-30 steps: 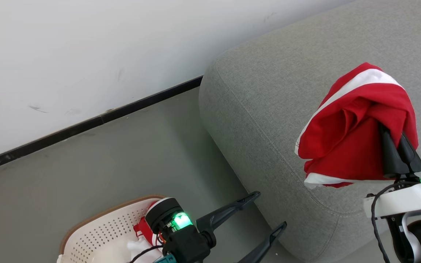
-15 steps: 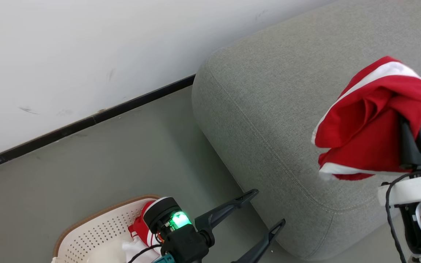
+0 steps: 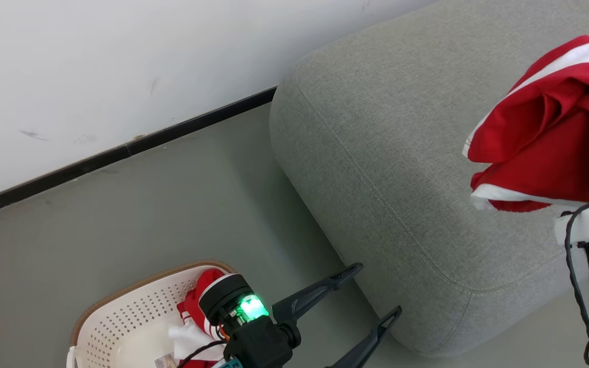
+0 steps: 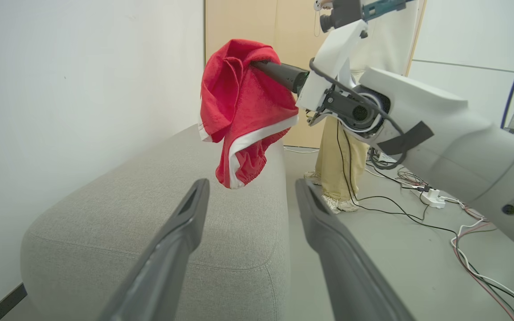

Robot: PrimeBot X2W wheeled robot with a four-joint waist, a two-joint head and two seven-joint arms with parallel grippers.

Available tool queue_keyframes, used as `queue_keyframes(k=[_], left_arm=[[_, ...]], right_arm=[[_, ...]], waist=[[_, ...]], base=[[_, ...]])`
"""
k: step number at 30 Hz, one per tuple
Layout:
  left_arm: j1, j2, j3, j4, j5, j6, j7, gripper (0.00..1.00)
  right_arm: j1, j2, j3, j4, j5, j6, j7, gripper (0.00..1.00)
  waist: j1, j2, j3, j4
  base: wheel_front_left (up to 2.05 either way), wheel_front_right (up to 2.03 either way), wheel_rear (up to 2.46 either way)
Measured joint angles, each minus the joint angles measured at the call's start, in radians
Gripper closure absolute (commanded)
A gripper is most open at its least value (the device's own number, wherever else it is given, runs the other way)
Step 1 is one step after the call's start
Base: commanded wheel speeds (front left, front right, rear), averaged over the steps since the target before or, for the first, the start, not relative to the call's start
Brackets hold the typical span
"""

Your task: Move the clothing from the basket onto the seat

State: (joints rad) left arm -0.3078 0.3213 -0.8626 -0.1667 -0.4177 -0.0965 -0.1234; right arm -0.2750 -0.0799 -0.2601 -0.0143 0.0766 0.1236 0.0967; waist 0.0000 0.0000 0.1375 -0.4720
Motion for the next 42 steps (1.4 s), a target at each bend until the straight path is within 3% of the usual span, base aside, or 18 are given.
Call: queue_keyframes(k=[27,42], left_arm=[[-0.028,0.02,-0.002,-0.052,0.026,0.017,0.054,0.0],[-0.049,0.027,-0.003,-0.069,0.041,0.017,0.089,0.0]], right_arm=[[-0.245,-0.103,-0.099,0.271,-0.016,0.001,0.004,1.0],[-0.377,-0.148,-0.099,0.446,-0.047,0.001,0.003,1.0]], waist=[[0.0,0.0,0.105,0.076],[0.0,0.0,0.169,0.106]], base=[[0.0,0.0,0.0],[0.0,0.0,0.0]])
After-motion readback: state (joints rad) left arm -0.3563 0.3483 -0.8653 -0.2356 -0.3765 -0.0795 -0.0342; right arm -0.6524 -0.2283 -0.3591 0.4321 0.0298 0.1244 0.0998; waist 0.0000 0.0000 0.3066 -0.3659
